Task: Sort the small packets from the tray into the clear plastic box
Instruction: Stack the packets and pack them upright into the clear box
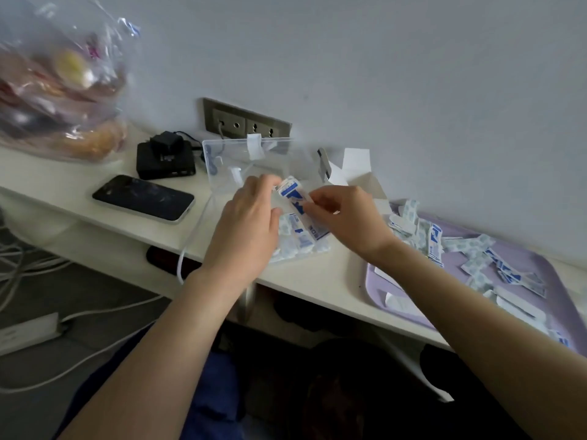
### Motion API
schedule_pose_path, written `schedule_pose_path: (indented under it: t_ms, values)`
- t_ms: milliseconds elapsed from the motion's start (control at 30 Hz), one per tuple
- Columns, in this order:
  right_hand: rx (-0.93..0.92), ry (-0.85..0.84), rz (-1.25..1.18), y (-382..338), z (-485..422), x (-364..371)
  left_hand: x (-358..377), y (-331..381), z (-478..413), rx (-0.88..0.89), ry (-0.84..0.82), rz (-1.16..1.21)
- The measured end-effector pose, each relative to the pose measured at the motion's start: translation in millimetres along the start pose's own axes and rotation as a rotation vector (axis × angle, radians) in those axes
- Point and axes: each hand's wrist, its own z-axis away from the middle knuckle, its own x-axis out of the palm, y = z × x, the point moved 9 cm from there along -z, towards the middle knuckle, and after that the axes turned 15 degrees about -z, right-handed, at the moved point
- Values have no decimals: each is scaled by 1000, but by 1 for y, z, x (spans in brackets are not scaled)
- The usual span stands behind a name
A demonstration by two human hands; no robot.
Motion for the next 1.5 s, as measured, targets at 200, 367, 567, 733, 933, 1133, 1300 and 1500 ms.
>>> schedule_pose_path:
  t_ms: [200,367,567,733,933,1133,1300,1500]
  values:
    - [265,-32,123,35,-38,23,19,-54,6,-101,-218,-420]
    - [479,-110,190,67,-50,42,26,-74,11,-129,-323,-463]
    - [619,-228,304,85,-52,64,29,-75,10,-119,-364,-417]
    - [684,-301,319,86,-51,75,30,-76,9,-117,-379,-391]
    - [686,-319,376,82,-51,79,30,-75,9,-109,-384,-368]
    - [693,-288,268,86,-54,88,30,-74,9,-113,-378,-349]
    - [679,-291,297,86,-56,90,30,-74,9,-116,-379,-341]
    - [694,-347,346,84,-52,94,31,-73,9,-118,-376,-332]
